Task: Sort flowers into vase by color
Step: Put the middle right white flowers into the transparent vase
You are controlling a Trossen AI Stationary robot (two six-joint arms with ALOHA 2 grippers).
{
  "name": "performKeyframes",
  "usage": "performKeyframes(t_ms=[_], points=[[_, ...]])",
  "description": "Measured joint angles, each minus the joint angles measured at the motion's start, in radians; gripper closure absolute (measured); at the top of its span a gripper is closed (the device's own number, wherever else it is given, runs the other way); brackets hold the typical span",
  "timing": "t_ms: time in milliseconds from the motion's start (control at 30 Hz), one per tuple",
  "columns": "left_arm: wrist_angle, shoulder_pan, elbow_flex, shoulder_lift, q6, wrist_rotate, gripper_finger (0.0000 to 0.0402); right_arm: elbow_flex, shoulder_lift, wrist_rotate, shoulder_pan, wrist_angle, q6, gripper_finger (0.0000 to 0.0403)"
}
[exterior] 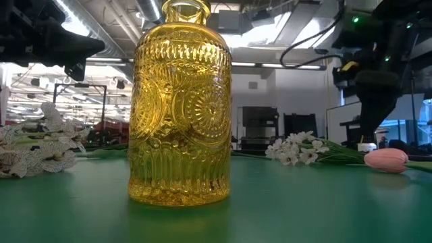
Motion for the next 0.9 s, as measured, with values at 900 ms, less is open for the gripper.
performKeyframes(t_ms=[900], points=[[0.0, 0.0, 0.0, 0.0, 0.0, 0.0, 0.0401, 0.004, 0.358, -0.056, -0.001, 0.204, -0.187, 0.0256]])
